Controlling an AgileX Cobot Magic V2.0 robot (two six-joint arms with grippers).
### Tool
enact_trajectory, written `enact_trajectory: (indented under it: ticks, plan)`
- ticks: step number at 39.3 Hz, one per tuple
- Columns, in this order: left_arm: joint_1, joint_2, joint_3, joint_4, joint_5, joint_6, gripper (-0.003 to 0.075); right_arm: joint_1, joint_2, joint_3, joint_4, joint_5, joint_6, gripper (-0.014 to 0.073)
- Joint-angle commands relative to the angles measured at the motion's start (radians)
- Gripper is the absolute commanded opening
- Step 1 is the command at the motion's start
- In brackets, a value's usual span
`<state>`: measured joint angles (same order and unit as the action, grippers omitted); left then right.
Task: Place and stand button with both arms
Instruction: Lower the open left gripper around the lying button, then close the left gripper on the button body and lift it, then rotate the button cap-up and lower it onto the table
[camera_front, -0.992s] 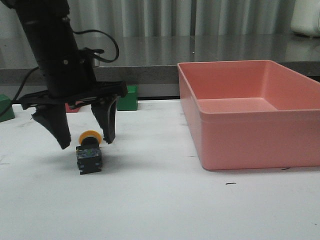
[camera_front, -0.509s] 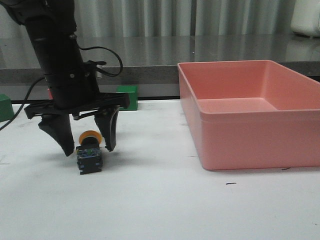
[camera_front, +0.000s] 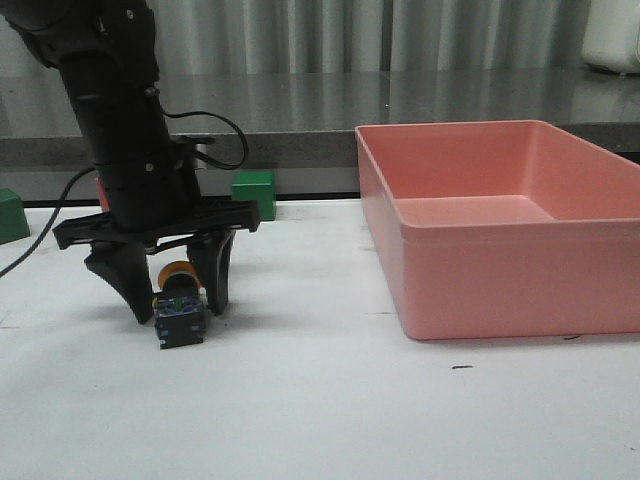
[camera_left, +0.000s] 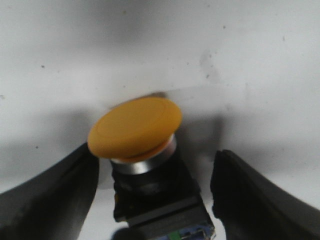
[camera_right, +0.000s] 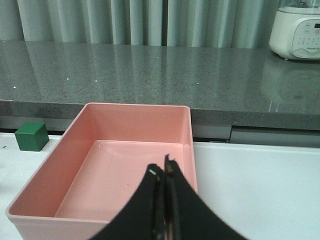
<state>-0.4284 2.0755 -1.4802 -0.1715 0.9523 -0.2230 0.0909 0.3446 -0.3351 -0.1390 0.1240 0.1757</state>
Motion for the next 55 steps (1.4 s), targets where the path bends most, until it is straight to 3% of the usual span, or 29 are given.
enact_trajectory:
  ticks: [1,8,19,26,39,47,55]
  plan:
    - [-0.004,-0.046,-0.026,-0.008,0.013,-0.003,0.0367,-0.005,0.005,-0.027,-0.013,-0.084,-0.009,-0.0062]
    - [-0.004,-0.046,-0.049,0.003,0.025,-0.001,0.0175,-0.005,0.005,-0.027,-0.013,-0.084,-0.009,-0.0062]
    - [-0.004,-0.108,-0.045,0.056,-0.026,-0.001,0.0166,-0.005,0.005,-0.027,-0.013,-0.084,-0.009,-0.0062]
    - [-0.004,-0.278,0.125,0.112,-0.277,-0.011,0.0166,-0.005,0.006,-0.027,-0.013,-0.084,-0.009,-0.0062]
    - [0.017,-0.554,0.512,0.348,-0.825,-0.011,0.0167,-0.005,0.006,-0.027,-0.013,-0.084,-0.009,-0.0062]
    - [0.049,-0.570,0.675,0.410,-1.168,-0.004,0.0170,-0.005,0.006,-0.027,-0.013,-0.084,-0.009,-0.0062]
    - [0.080,-0.532,0.803,0.400,-1.479,0.105,0.0171,-0.005,0.006,-0.027,-0.013,-0.084,-0.009,-0.0062]
